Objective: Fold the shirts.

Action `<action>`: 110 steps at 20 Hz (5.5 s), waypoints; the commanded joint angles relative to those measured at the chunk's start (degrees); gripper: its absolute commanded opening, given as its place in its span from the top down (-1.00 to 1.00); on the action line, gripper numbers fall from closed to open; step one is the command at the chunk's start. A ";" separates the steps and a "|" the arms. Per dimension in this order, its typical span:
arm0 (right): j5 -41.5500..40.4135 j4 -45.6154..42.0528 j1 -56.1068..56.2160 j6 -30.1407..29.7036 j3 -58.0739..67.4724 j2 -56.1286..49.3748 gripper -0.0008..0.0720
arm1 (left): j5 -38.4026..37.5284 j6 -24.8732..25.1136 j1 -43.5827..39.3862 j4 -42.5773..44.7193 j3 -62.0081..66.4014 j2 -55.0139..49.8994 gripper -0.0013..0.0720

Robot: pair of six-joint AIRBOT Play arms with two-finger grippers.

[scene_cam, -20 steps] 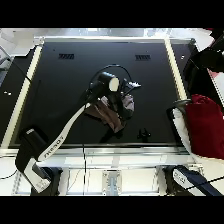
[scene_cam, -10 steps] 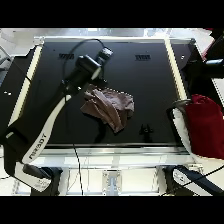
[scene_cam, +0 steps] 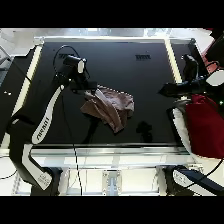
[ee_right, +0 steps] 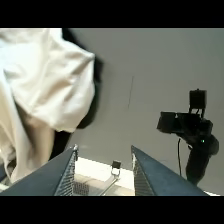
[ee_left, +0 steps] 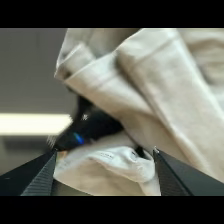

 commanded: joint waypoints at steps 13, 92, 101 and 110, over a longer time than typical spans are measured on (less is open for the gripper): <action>-8.28 -1.22 7.30 0.07 -1.03 -0.04 -0.03 | -7.87 0.15 2.75 -15.69 -0.02 -5.05 -0.96; 6.71 -19.74 18.18 4.92 25.16 -5.66 0.95 | -8.76 17.68 6.93 21.90 0.00 23.17 0.92; 6.80 -10.62 21.88 5.01 31.41 11.04 0.95 | 3.43 17.00 9.20 12.72 -0.04 42.84 0.93; 8.50 2.78 24.59 4.85 17.09 -9.25 0.85 | 3.48 18.91 9.27 17.97 -0.02 16.22 0.92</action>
